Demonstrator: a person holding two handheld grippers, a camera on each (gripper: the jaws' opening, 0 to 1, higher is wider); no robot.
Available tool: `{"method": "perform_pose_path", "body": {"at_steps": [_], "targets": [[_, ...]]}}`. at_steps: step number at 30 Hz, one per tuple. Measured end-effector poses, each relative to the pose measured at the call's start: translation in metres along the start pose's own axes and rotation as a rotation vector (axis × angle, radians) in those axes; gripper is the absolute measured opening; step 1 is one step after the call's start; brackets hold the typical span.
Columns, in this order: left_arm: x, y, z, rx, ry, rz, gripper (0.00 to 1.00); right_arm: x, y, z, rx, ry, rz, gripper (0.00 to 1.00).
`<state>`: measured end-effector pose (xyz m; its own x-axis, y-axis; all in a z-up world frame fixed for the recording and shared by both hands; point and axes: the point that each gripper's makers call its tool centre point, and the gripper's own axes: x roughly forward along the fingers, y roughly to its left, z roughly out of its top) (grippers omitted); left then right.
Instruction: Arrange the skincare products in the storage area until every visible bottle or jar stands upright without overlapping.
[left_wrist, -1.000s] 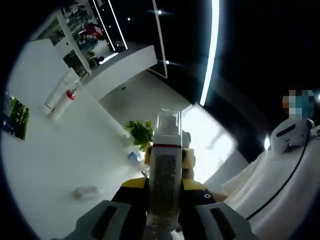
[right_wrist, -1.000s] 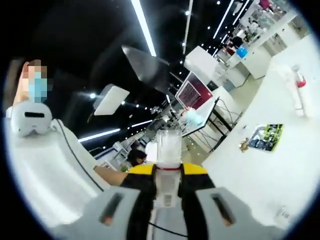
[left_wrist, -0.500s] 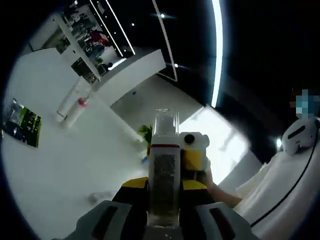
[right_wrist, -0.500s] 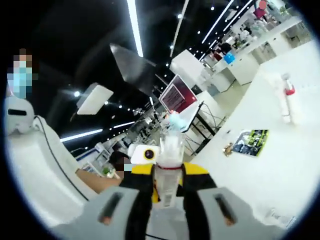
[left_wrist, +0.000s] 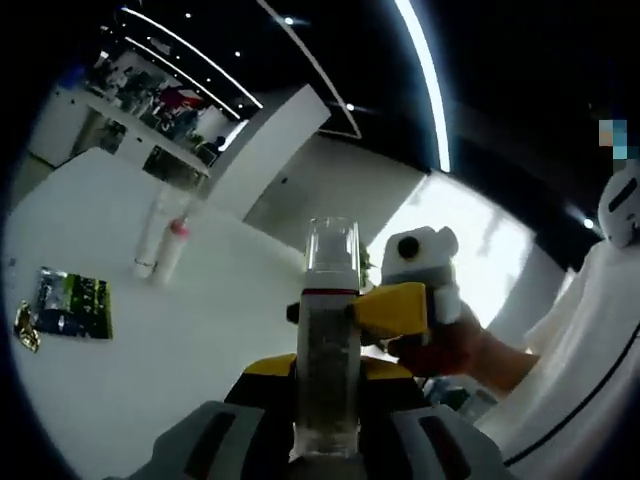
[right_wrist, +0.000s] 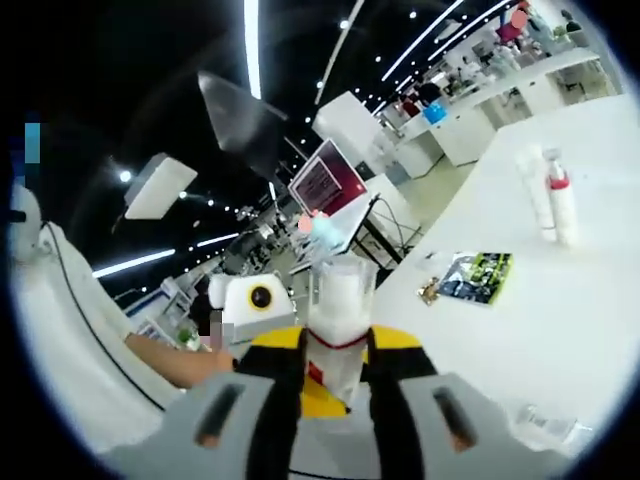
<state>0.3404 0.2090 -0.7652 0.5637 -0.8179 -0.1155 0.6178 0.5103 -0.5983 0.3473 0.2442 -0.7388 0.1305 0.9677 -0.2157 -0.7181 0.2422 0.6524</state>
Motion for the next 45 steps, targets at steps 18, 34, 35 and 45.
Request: {"method": "perform_pose_path", "body": {"at_steps": [18, 34, 35, 45], "targets": [[-0.001, 0.009, -0.009, 0.097, 0.075, 0.03, 0.26, 0.001, -0.001, -0.003, -0.093, 0.007, -0.057, 0.23], [-0.057, 0.088, -0.014, 0.278, 0.153, 0.377, 0.58, 0.013, -0.01, 0.008, -0.119, -0.022, -0.074, 0.23], [-0.067, 0.097, -0.017, 0.302, 0.185, 0.419, 0.56, 0.013, -0.01, 0.009, -0.114, -0.021, -0.069, 0.23], [-0.121, 0.153, -0.013, 0.385, 0.223, 0.68, 0.56, 0.012, -0.02, 0.02, -0.133, -0.032, -0.08, 0.23]]}}
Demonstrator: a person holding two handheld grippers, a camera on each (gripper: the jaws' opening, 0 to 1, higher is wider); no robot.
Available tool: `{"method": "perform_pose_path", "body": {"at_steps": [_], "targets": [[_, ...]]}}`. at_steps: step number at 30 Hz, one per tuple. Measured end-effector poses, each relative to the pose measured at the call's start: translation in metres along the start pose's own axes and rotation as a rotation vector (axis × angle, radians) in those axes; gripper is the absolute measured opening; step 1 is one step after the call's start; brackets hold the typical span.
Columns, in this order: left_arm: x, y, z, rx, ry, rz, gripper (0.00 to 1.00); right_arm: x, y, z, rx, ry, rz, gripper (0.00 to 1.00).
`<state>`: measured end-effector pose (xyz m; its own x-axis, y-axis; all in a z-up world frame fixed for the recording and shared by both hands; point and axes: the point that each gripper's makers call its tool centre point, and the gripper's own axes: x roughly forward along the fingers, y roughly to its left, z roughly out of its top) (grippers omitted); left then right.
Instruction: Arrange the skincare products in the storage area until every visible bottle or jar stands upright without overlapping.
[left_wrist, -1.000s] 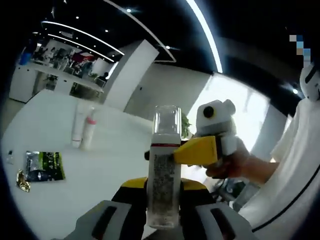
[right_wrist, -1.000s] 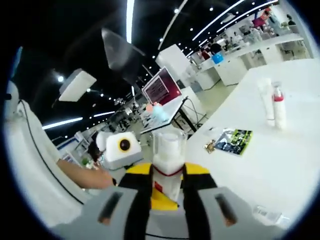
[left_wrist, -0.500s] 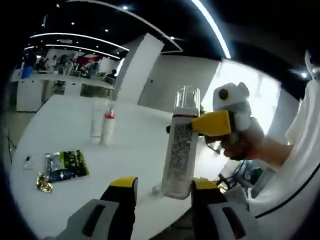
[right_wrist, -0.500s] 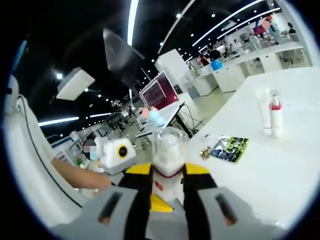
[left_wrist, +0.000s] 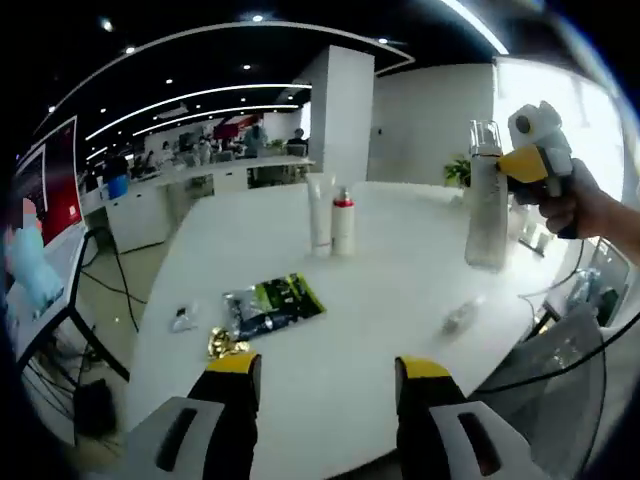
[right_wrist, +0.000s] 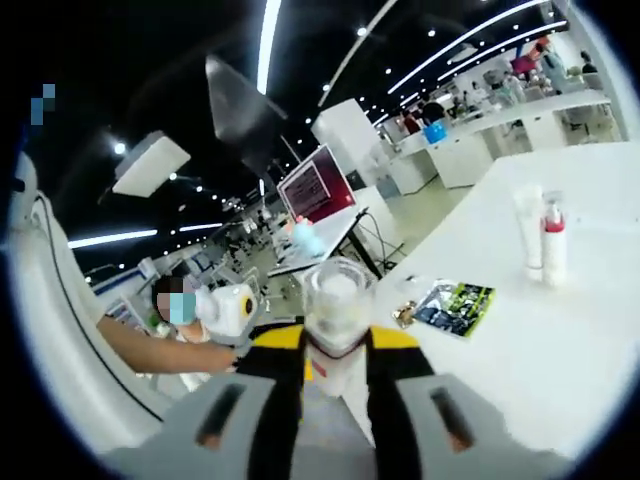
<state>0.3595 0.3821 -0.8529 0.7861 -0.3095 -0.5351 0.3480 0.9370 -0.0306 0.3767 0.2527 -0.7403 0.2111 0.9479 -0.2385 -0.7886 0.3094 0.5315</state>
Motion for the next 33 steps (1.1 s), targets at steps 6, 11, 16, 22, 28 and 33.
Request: {"method": "perform_pose_path", "body": {"at_steps": [6, 11, 16, 22, 28, 33], "targets": [[0.008, 0.004, -0.021, 0.073, 0.071, 0.028, 0.56, -0.002, -0.006, -0.002, -0.013, 0.011, -0.018, 0.23], [0.014, 0.002, -0.027, 0.169, 0.088, 0.055, 0.46, -0.003, -0.013, -0.004, -0.014, 0.024, -0.028, 0.23], [0.019, 0.009, -0.032, 0.161, 0.098, 0.085, 0.47, 0.0, -0.02, -0.002, -0.008, 0.03, -0.034, 0.23], [0.02, 0.028, -0.041, 0.149, 0.1, 0.148, 0.43, 0.006, -0.026, -0.001, -0.004, 0.046, -0.036, 0.23], [0.023, 0.039, -0.062, 0.259, 0.194, 0.208, 0.33, 0.013, -0.035, -0.004, 0.001, 0.07, -0.049, 0.23], [0.026, 0.037, -0.074, 0.234, 0.244, 0.168, 0.33, 0.023, -0.049, -0.005, 0.001, 0.088, -0.068, 0.23]]}}
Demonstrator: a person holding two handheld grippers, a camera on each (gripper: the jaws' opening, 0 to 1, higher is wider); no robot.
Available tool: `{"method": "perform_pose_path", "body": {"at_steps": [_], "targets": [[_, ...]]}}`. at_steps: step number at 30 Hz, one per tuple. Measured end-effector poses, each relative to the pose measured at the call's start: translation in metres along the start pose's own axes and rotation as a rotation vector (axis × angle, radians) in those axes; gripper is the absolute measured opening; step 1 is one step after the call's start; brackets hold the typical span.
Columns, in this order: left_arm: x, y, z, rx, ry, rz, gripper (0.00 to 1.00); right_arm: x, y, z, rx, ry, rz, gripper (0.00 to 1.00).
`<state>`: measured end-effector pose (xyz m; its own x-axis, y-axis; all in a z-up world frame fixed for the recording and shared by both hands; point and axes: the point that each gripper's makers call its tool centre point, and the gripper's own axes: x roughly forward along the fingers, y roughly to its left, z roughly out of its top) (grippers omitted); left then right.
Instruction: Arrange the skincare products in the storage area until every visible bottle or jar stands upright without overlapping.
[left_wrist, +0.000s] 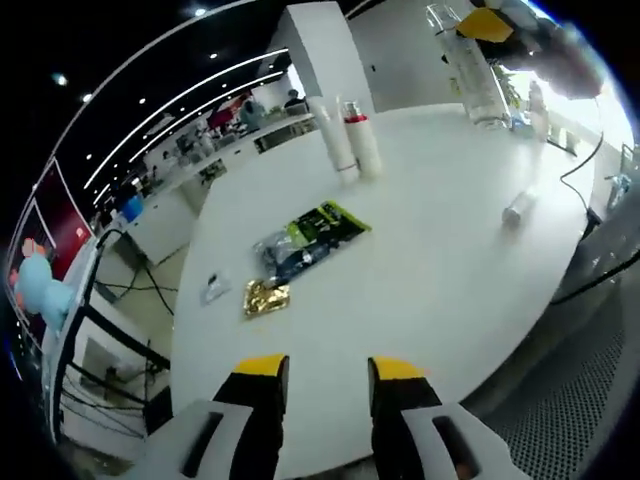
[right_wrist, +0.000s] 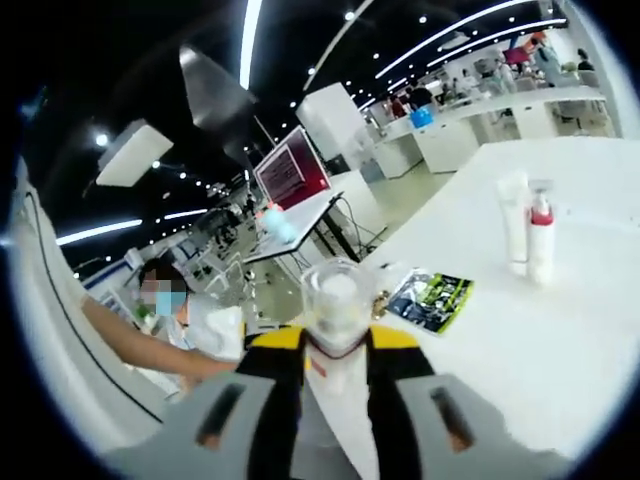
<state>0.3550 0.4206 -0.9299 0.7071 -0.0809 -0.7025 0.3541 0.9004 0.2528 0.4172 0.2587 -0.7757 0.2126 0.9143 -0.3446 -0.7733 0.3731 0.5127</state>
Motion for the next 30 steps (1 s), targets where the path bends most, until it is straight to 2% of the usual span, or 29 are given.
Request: {"method": "perform_pose_path", "body": {"at_steps": [3, 5, 6, 7, 10, 14, 24, 30], "targets": [[0.001, 0.001, -0.004, -0.057, 0.017, 0.0, 0.33, 0.007, -0.001, 0.001, -0.011, 0.01, 0.0, 0.23], [0.002, -0.01, -0.006, -0.024, 0.027, -0.052, 0.33, 0.012, -0.003, 0.0, -0.017, 0.019, -0.001, 0.23], [0.003, -0.014, -0.009, 0.013, 0.05, -0.066, 0.33, 0.015, -0.004, -0.002, -0.02, 0.025, -0.004, 0.23], [0.004, -0.014, -0.01, 0.046, 0.056, -0.058, 0.32, 0.018, -0.006, -0.003, -0.027, 0.038, -0.007, 0.23], [0.005, -0.009, -0.015, -0.008, 0.07, -0.042, 0.32, 0.024, -0.01, -0.003, -0.046, 0.053, -0.023, 0.23], [0.005, -0.007, -0.016, -0.019, 0.076, -0.041, 0.31, 0.031, -0.017, 0.001, -0.064, 0.061, -0.037, 0.23], [0.005, -0.002, -0.017, -0.109, 0.062, -0.047, 0.31, 0.051, -0.051, 0.015, -0.132, 0.055, -0.137, 0.23], [0.007, -0.002, -0.022, -0.115, 0.075, -0.054, 0.3, 0.066, -0.079, 0.009, -0.135, 0.073, -0.197, 0.23]]}}
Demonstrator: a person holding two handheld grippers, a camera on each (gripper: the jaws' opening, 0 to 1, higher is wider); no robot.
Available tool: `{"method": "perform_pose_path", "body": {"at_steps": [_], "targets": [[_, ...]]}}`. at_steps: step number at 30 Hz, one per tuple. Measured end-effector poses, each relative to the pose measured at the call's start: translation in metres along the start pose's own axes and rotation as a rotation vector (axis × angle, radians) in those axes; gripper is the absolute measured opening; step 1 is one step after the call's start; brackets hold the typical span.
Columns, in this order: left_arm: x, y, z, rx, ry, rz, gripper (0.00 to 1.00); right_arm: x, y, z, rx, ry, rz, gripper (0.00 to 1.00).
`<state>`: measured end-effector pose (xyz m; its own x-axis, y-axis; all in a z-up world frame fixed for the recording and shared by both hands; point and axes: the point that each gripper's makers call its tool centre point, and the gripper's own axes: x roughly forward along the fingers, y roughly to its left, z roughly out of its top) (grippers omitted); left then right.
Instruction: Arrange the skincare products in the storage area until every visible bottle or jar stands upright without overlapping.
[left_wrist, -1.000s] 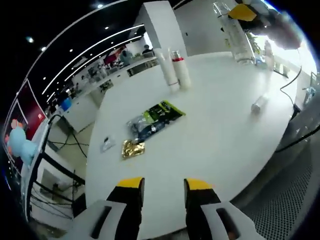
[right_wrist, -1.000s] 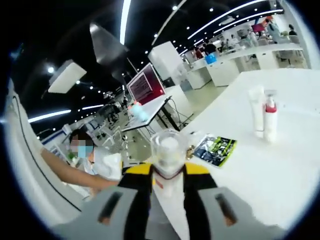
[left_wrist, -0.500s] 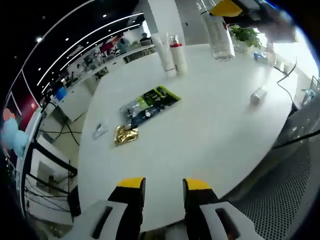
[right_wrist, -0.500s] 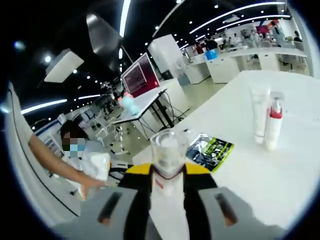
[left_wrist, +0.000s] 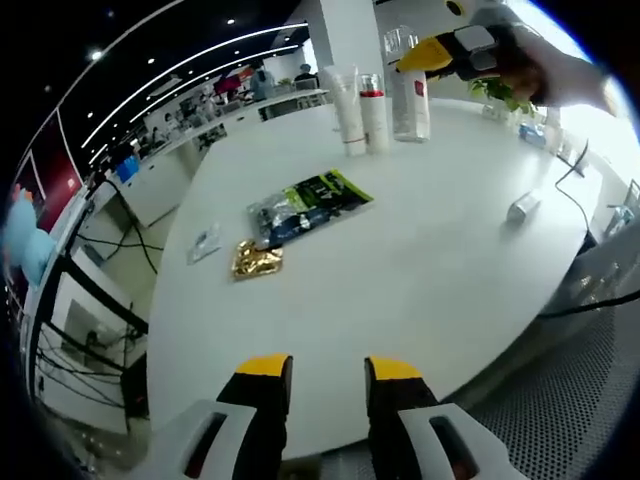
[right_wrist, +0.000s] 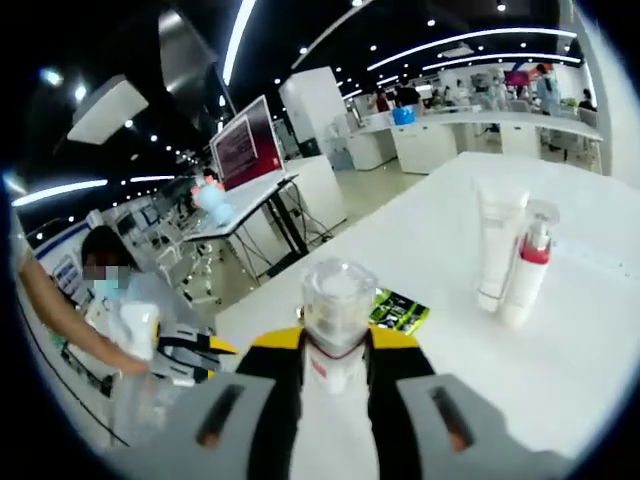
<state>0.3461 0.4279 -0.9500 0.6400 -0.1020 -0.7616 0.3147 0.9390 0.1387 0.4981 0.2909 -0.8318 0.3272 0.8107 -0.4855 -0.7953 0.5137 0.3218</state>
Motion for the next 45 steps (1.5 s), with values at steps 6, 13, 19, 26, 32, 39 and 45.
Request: {"method": "perform_pose_path", "body": {"at_steps": [6, 13, 19, 26, 32, 39, 45], "targets": [[0.001, 0.004, -0.006, -0.03, 0.013, 0.0, 0.3, 0.019, -0.026, 0.001, -0.012, 0.005, -0.055, 0.23], [0.0, 0.006, -0.007, -0.042, 0.015, 0.006, 0.29, 0.033, -0.064, 0.005, -0.056, -0.001, -0.153, 0.23], [0.001, 0.005, -0.009, -0.039, 0.027, 0.005, 0.28, 0.043, -0.094, 0.002, -0.067, 0.003, -0.221, 0.23], [0.001, 0.006, -0.009, -0.043, 0.028, 0.006, 0.28, 0.054, -0.11, -0.001, -0.102, 0.005, -0.273, 0.23], [0.001, 0.007, -0.011, -0.045, 0.036, 0.01, 0.27, 0.061, -0.122, -0.005, -0.131, 0.018, -0.325, 0.23], [0.001, 0.007, -0.011, -0.045, 0.039, 0.011, 0.26, 0.063, -0.133, 0.0, -0.185, 0.004, -0.35, 0.23], [0.0, 0.007, -0.012, -0.048, 0.04, 0.012, 0.26, 0.065, -0.142, 0.003, -0.194, -0.007, -0.373, 0.23]]}}
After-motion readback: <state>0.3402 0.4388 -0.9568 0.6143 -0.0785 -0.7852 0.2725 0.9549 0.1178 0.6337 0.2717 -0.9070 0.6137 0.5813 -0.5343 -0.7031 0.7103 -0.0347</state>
